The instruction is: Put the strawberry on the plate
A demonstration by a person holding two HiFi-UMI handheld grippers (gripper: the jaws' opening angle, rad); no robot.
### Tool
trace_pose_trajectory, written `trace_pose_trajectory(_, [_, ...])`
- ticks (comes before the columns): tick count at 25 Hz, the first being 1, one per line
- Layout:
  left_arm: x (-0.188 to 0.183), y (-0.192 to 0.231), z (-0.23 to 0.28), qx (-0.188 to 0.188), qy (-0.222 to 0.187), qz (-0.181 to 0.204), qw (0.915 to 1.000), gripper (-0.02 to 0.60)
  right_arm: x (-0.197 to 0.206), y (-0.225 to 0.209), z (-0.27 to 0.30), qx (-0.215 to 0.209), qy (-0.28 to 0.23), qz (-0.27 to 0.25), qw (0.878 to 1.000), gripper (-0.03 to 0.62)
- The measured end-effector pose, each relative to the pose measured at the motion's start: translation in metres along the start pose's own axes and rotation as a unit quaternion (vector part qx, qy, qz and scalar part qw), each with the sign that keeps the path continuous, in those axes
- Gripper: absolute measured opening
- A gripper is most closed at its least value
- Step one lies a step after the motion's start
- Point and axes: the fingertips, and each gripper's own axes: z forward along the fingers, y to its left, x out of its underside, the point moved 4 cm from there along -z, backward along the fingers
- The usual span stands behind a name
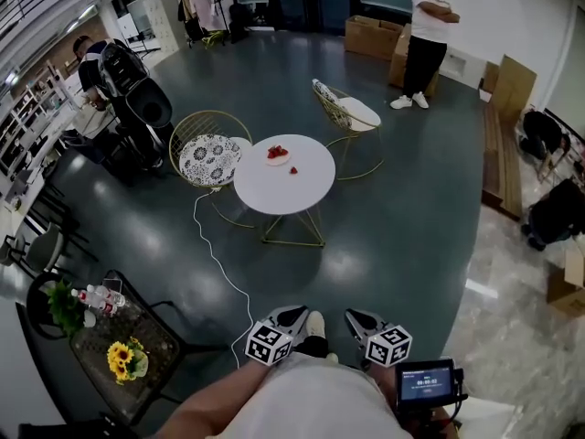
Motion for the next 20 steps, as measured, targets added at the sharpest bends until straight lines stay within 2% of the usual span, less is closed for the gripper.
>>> trace_pose_trajectory(11, [-0.028,0.031,0.057,0.023,0.001,-0.002,0.9997,0.008,-0.018,-0.048,0.022,0.027,0.011,0.016,0.999,0.008])
trace_pose_trajectory(20, [-0.059,0.094,0.091,0.006,-0.001,-0.012,0.9999,0.008,-0.071,-0.083,0.078,0.018,0.022,0.0,1.0,0.008])
